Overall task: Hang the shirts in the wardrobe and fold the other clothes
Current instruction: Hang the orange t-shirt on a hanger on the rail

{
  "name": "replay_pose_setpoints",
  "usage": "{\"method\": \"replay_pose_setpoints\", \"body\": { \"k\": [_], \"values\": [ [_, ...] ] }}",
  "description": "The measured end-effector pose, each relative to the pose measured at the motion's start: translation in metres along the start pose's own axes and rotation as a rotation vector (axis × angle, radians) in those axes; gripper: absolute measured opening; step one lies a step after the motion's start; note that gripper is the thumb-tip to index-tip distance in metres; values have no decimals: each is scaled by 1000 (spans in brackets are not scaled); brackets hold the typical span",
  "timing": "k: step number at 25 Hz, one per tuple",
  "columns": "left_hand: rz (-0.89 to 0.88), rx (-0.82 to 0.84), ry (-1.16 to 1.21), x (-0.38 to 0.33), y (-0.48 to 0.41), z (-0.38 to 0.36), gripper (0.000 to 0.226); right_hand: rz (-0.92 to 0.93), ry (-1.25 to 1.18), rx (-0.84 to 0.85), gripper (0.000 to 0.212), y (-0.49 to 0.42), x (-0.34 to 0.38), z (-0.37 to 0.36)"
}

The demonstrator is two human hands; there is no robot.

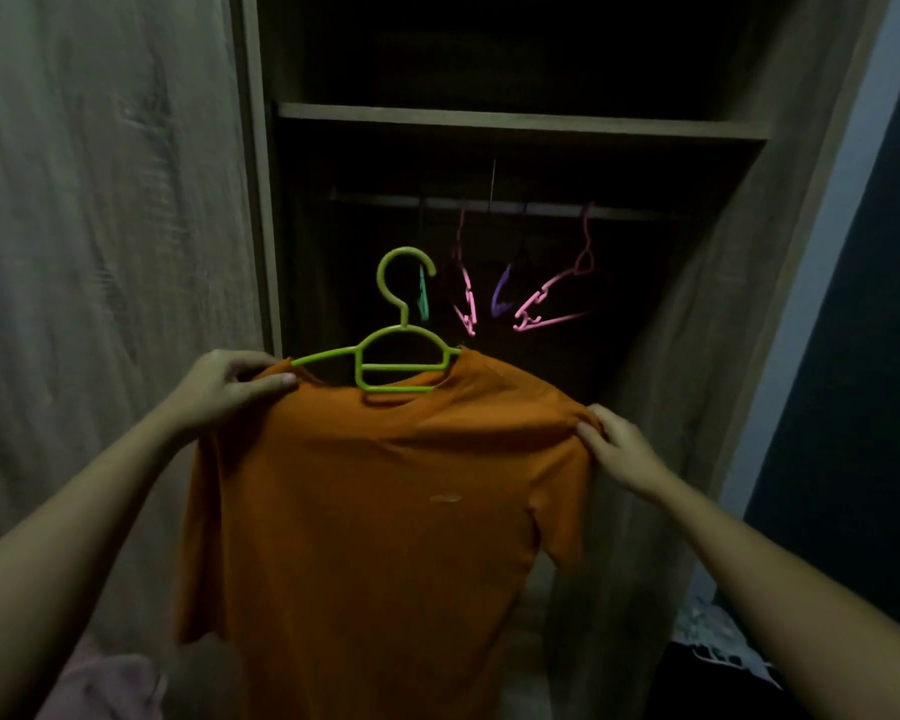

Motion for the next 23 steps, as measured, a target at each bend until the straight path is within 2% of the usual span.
{"method": "replay_pose_setpoints", "body": {
  "k": [2, 5, 7, 9, 11, 12, 13, 15, 17, 19, 20, 22, 23],
  "values": [
    [33, 11, -73, 5, 4, 4, 8, 53, -198, -74, 16, -1, 9, 5],
    [37, 19, -121, 9, 13, 0, 18, 39, -630, -197, 22, -2, 19, 22],
    [11, -48, -21, 7, 18, 0, 16, -80, -767, -189, 23, 1, 19, 33],
    [-19, -178, 107, 4, 19, 5, 13, -227, -571, -129, 23, 0, 9, 40],
    [-28, -207, 159, 0, 16, 6, 9, -278, -67, -50, 14, -5, 4, 39],
    [-25, -187, 151, 0, 14, 4, 8, -239, 124, -70, 24, -8, 9, 34],
    [-25, -157, 133, 0, 12, 0, 10, -131, 204, -124, 39, -9, 21, 28],
    [-39, -93, 131, -3, 8, -7, 27, 117, 287, -185, 55, -12, 51, 12],
    [-60, -49, 149, -7, 8, -12, 46, 181, 426, -72, 54, -16, 73, -5],
    [-60, -21, 102, -11, 8, -14, 46, 154, 341, 43, 31, -19, 74, -18],
    [-58, -3, 40, -13, 7, -14, 35, 161, 253, 51, 23, -21, 72, -22],
    [-64, 35, -121, -22, 3, -13, 14, 185, 147, 36, 22, -22, 71, -30],
    [-77, 47, -180, -27, 1, -12, 12, 198, 103, 29, 22, -22, 73, -33]
  ]
}}
Point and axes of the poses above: each hand's wrist, its own y-axis away from the middle knuckle, its own z-axis out of the back of the hand, x = y × z, the point moved 4 cm from there along -y, towards the middle knuckle, and after that the axes turned 9 degrees about x, right-handed, at the moved point
